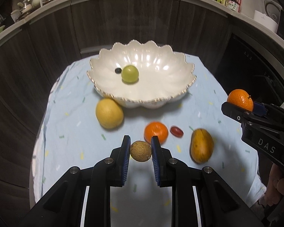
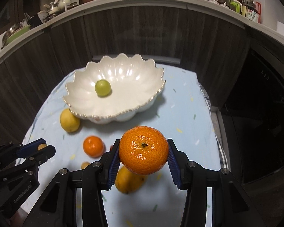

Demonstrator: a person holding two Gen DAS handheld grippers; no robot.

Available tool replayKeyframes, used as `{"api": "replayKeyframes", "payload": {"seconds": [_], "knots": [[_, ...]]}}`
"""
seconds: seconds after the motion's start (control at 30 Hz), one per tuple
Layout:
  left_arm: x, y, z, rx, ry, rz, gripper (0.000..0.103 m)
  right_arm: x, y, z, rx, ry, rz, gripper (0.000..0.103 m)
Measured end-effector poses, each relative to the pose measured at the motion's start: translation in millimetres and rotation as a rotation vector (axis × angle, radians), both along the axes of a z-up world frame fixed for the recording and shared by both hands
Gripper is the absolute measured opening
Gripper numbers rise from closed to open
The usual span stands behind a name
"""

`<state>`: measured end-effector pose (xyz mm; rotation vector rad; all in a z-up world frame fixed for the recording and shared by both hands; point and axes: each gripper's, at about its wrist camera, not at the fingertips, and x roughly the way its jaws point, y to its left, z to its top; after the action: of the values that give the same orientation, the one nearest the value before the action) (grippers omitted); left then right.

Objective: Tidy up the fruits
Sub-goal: 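Carry the longan and mandarin over the white bowl with both tools, then open both tools to drop the longan and mandarin into the bowl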

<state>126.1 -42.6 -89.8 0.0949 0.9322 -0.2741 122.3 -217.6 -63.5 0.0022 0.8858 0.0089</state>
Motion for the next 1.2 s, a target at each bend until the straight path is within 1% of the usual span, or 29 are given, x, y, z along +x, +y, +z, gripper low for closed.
{"api": "replayKeyframes", "payload": {"seconds": [0.23,0.43,0.67,0.73,0.87,1.07,1.2], "knots": [[30,4,16,-0.005,-0.035,0.008,0.023,26,2,9,-0.002,-0.029,0.003,0.047],[55,5,24,-0.005,-0.053,0.014,0.023,47,4,14,0.001,-0.039,0.01,0.047],[82,7,29,0.002,-0.074,0.015,0.023,73,8,13,0.022,-0.032,0.015,0.047],[89,8,30,-0.012,-0.07,0.016,0.023,80,9,11,0.025,-0.028,0.017,0.047],[103,7,26,-0.017,-0.063,0.022,0.023,92,11,7,0.018,-0.021,0.021,0.047],[124,6,12,0.01,-0.039,0.017,0.023,109,17,-5,0.0,0.012,0.033,0.047],[133,3,4,0.032,-0.03,0.008,0.023,120,19,-15,0.01,0.043,0.043,0.047]]}}
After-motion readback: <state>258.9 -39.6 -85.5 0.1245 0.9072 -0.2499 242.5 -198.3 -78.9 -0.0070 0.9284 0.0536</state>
